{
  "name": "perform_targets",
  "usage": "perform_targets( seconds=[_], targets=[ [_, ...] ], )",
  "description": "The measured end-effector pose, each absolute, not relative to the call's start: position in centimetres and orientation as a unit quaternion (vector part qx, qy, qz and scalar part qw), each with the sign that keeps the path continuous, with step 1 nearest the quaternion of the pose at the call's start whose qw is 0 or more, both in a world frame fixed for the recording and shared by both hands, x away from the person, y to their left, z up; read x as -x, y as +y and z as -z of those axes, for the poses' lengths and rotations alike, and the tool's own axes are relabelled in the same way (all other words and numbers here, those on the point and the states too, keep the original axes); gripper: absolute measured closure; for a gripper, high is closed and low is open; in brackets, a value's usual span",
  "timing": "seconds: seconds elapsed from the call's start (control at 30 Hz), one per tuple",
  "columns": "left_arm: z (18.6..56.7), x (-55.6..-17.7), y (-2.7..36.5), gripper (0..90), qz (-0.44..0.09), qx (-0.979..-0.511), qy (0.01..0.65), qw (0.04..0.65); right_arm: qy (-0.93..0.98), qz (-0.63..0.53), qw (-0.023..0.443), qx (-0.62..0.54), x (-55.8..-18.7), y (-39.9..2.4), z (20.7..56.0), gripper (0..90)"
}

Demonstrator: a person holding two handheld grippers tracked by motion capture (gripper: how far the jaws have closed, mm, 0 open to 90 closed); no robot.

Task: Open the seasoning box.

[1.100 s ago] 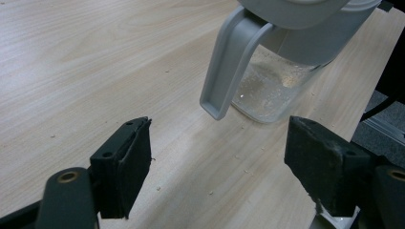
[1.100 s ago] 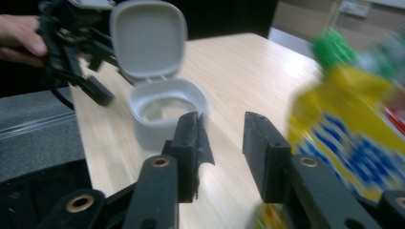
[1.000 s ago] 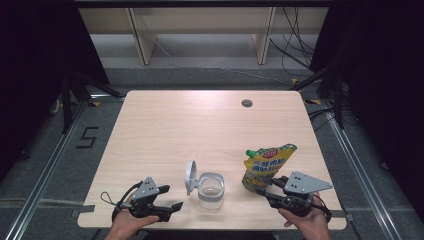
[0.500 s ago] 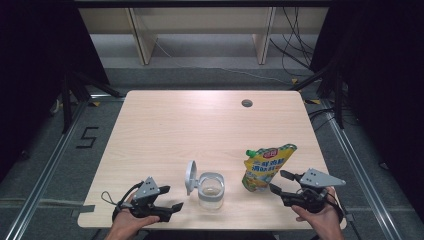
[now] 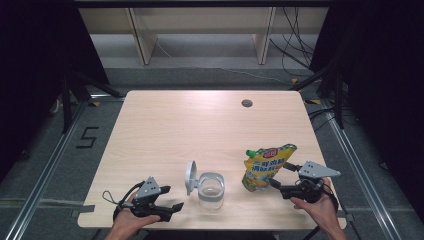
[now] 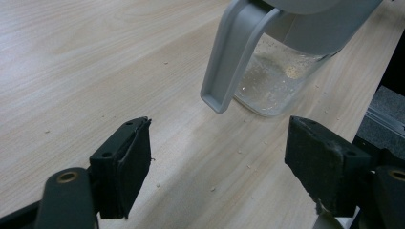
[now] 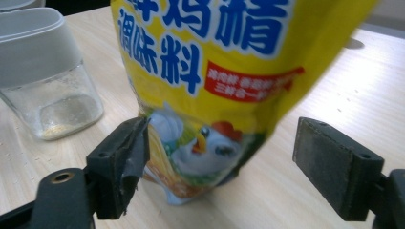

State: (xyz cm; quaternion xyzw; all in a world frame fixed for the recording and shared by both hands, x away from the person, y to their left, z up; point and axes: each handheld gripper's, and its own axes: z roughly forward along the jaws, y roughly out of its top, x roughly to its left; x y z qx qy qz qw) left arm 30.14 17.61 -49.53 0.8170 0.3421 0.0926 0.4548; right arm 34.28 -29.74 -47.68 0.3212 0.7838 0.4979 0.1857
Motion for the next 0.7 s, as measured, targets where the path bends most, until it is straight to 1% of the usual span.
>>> perform_targets(
  seconds=[0.03, 0.13, 0.23, 0.27, 0.3, 0.33, 0.37, 0.5, 0.57, 0.63, 0.67, 0.7],
  targets=[
    [49.6, -30.1, 17.5, 23.4, -0.09, -0.812, 0.347, 0.461, 0.785, -0.502, 0.183, -0.314, -34.8, -29.6, 47.8, 21.5],
    [49.5, -30.2, 17.6, 23.4, -0.094, -0.815, 0.34, 0.46, 0.787, -0.508, 0.186, -0.296, -35.3, -29.1, 47.8, 23.0],
    [49.5, -30.2, 17.6, 23.4, -0.096, -0.816, 0.337, 0.46, 0.793, -0.511, 0.179, -0.279, -35.9, -28.7, 47.9, 26.1],
    [49.5, -30.2, 17.6, 23.4, -0.097, -0.816, 0.337, 0.46, 0.79, -0.516, 0.185, -0.275, -36.2, -28.6, 48.0, 27.0],
    [49.5, -30.2, 17.7, 23.4, -0.097, -0.816, 0.337, 0.46, 0.795, -0.519, 0.173, -0.263, -36.4, -28.6, 48.1, 27.7],
    [49.5, -30.2, 17.7, 23.4, -0.096, -0.816, 0.338, 0.46, 0.797, -0.516, 0.178, -0.261, -36.5, -28.7, 48.0, 27.9],
    [49.5, -30.2, 17.7, 23.4, -0.097, -0.816, 0.337, 0.46, 0.794, -0.521, 0.169, -0.262, -36.6, -28.6, 48.1, 28.2],
    [49.6, -30.2, 17.6, 23.4, -0.097, -0.813, 0.341, 0.462, 0.798, -0.514, 0.171, -0.264, -36.4, -28.6, 48.0, 30.6],
    [49.6, -30.2, 17.6, 23.4, -0.097, -0.814, 0.341, 0.46, 0.794, -0.515, 0.183, -0.265, -36.3, -28.5, 48.0, 31.9],
    [49.5, -30.2, 17.7, 23.4, -0.098, -0.817, 0.338, 0.457, 0.793, -0.513, 0.179, -0.275, -36.2, -28.5, 48.0, 32.7],
    [49.6, -30.2, 17.6, 23.5, -0.097, -0.812, 0.343, 0.462, 0.791, -0.51, 0.183, -0.284, -35.8, -28.3, 47.8, 34.5],
    [49.6, -30.1, 17.6, 23.5, -0.092, -0.809, 0.352, 0.461, 0.79, -0.506, 0.175, -0.298, -35.4, -28.1, 47.8, 35.1]
  ],
)
